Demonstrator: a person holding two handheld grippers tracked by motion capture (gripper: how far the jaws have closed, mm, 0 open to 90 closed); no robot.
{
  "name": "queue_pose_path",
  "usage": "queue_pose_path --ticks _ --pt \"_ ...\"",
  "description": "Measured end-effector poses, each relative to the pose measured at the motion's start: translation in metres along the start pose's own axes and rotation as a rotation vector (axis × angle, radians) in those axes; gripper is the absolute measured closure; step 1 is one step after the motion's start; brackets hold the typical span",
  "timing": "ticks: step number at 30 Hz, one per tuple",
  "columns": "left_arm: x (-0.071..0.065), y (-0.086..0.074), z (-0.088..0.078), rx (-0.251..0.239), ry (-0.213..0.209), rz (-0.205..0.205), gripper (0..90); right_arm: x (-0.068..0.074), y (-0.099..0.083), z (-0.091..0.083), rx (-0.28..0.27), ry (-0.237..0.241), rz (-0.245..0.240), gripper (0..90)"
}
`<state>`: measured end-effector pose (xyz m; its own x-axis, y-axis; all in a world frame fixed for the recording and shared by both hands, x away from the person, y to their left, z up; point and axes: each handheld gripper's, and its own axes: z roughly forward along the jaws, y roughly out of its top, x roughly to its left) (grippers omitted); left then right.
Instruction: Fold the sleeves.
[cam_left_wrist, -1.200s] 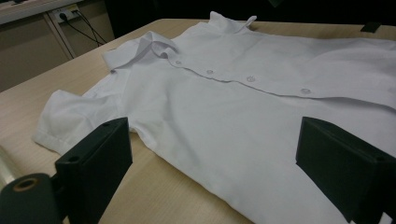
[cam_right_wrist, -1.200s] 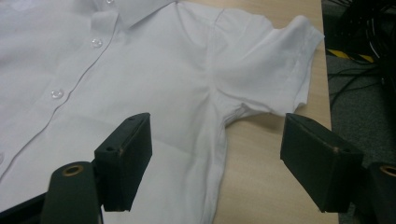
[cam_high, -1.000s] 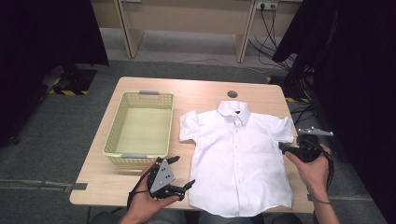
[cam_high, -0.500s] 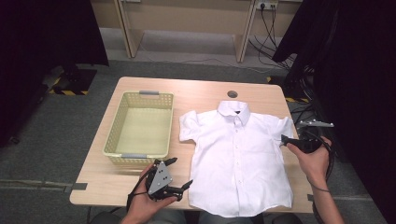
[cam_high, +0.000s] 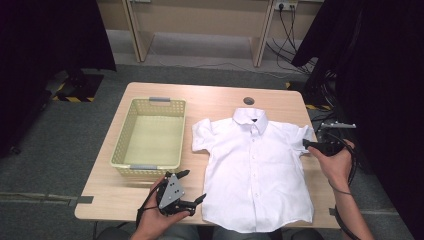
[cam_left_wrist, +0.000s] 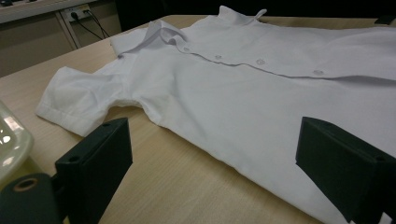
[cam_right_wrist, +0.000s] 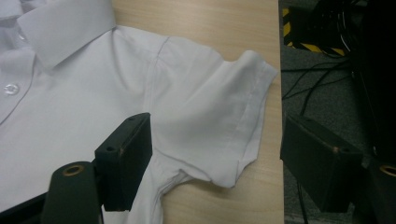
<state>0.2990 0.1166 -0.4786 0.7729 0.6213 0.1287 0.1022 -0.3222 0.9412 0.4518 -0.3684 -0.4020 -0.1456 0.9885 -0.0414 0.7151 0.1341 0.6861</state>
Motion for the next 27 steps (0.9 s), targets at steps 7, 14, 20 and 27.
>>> queue_pose_path --ticks 7,14,20,27 --pt "0.000 0.000 0.000 -0.001 0.003 -0.002 10.2 -0.007 0.008 0.020 0.033 -0.022 -0.002 29.8" --pt "0.000 0.000 0.000 0.000 0.004 -0.005 10.3 -0.010 0.011 0.043 0.080 -0.040 0.008 31.9" --pt "0.000 0.000 0.000 0.000 0.004 -0.006 10.2 -0.009 0.014 0.060 0.101 -0.049 0.005 32.1" --pt "-0.001 0.000 0.000 -0.001 0.005 0.002 10.2 -0.013 0.012 0.074 0.113 -0.057 0.031 32.5"
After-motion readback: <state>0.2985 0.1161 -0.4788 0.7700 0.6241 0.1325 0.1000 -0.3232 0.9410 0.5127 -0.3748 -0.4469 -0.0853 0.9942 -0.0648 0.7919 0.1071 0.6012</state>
